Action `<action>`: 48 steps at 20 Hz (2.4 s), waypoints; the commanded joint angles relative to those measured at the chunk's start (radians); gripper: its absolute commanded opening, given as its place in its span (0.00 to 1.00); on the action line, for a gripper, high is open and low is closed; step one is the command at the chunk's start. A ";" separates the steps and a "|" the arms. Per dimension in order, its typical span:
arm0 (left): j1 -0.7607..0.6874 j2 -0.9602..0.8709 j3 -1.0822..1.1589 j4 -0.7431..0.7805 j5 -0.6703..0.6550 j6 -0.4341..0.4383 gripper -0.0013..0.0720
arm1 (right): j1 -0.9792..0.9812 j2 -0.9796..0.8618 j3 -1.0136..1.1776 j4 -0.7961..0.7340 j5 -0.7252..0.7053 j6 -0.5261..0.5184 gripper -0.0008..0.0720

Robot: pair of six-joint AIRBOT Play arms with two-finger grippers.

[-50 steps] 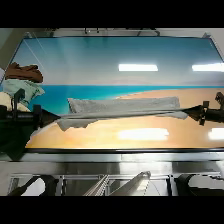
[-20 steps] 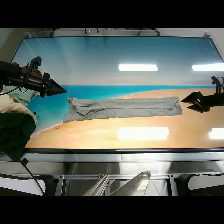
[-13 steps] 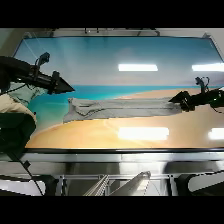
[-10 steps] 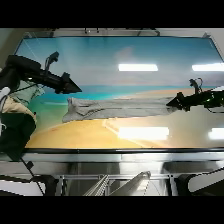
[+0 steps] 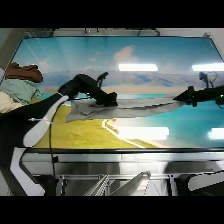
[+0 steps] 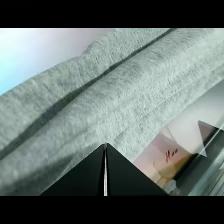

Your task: Fold the shirts.

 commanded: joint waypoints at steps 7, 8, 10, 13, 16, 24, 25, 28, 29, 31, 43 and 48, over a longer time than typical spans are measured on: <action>-0.200 -0.264 0.436 -0.031 0.114 -0.174 0.04 | -0.127 0.103 0.070 0.066 0.262 -0.009 0.03; -0.194 -0.250 0.482 -0.069 0.144 -0.151 0.04 | -0.117 0.115 0.070 0.127 0.277 -0.002 0.03; -0.146 -0.187 0.557 -0.068 0.253 -0.119 0.04 | -0.064 0.138 0.069 0.258 0.290 0.004 0.03; 0.002 0.019 0.457 -0.006 0.396 -0.097 0.04 | 0.130 0.182 0.070 0.319 0.235 0.011 0.03; 0.159 0.249 0.265 0.125 0.504 -0.095 0.04 | 0.440 0.194 0.070 0.314 -0.008 0.016 0.03; 0.453 0.715 -0.354 0.163 0.497 -0.005 0.04 | 1.030 -0.072 0.117 0.358 -0.641 0.004 0.03; 0.477 0.756 -0.401 0.158 0.486 0.010 0.04 | 1.056 -0.118 0.146 0.378 -0.647 -0.004 0.03; 0.533 0.875 -0.496 0.157 0.455 0.018 0.04 | 1.078 -0.169 0.200 0.401 -0.611 -0.034 0.61; 0.557 0.915 -0.514 0.157 0.456 0.024 0.04 | 1.062 -0.154 0.210 0.401 -0.567 -0.034 0.60; 0.595 0.991 -0.546 0.156 0.449 0.024 0.04 | 0.992 -0.086 0.214 0.374 -0.413 -0.033 0.60; 0.742 1.201 -0.568 0.138 0.512 0.024 0.04 | 0.385 0.194 -0.114 -0.208 -0.239 0.350 0.90; 0.742 1.148 -0.568 -0.034 0.530 0.025 0.04 | 0.435 0.068 -0.269 0.089 -0.298 0.172 0.90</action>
